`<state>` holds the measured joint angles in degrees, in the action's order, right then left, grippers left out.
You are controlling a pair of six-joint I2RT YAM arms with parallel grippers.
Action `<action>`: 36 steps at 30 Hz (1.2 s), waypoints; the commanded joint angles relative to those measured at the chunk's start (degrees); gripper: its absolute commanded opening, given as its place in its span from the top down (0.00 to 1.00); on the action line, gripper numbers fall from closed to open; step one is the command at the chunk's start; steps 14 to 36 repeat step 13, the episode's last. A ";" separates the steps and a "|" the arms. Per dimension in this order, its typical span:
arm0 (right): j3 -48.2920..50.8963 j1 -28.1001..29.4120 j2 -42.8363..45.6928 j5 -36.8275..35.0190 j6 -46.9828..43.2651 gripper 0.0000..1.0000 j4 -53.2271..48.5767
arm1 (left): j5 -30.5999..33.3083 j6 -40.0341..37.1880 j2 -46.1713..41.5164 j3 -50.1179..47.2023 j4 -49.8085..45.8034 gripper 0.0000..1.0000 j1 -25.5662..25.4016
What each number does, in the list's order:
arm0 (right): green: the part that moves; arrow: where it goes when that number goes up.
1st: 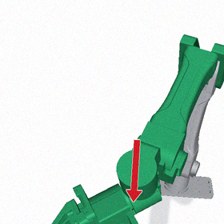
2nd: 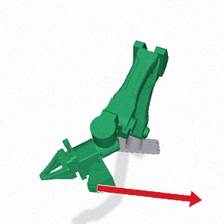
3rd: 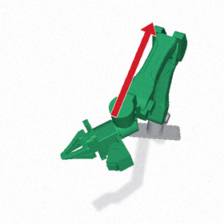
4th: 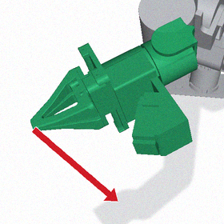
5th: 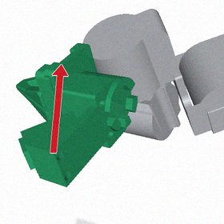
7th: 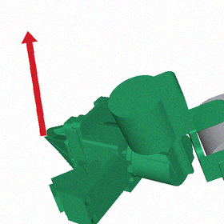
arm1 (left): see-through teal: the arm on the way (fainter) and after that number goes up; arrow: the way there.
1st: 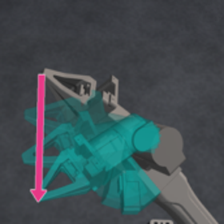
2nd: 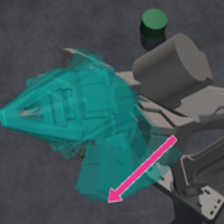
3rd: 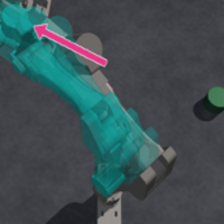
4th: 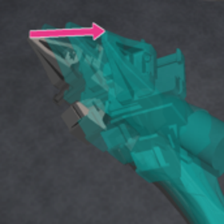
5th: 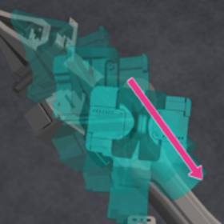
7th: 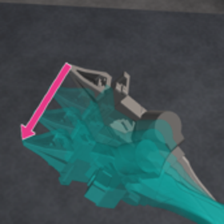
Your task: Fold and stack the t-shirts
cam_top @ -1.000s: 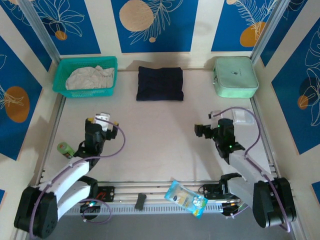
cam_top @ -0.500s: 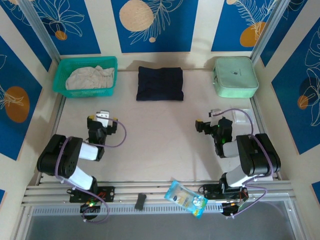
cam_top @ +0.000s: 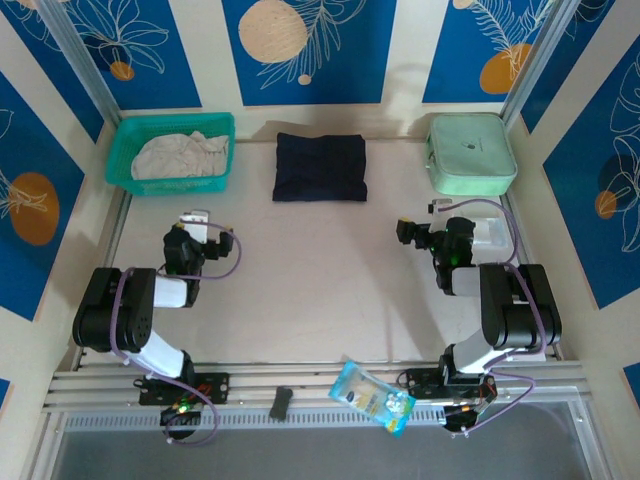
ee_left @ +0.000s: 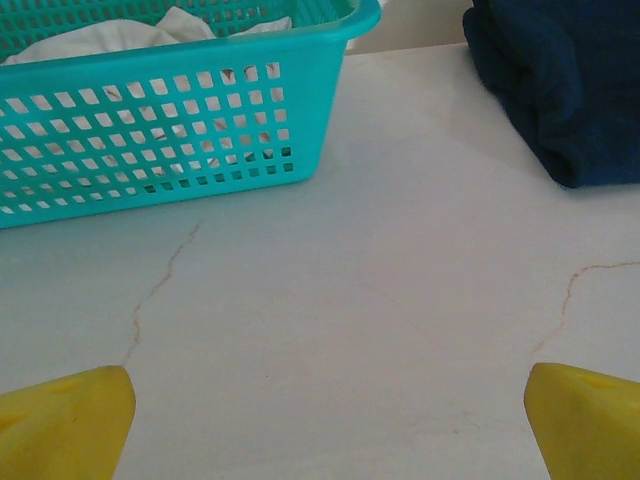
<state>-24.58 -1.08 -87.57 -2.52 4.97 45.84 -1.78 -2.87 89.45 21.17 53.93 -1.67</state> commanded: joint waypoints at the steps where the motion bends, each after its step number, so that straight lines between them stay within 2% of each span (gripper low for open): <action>1: 0.46 0.37 0.29 0.50 0.83 0.01 -0.18 | -2.09 0.85 0.20 0.34 -0.38 0.01 0.00; 36: 0.45 0.38 0.37 0.50 0.83 0.01 -0.07 | -2.09 0.90 0.19 0.37 -0.41 0.01 0.00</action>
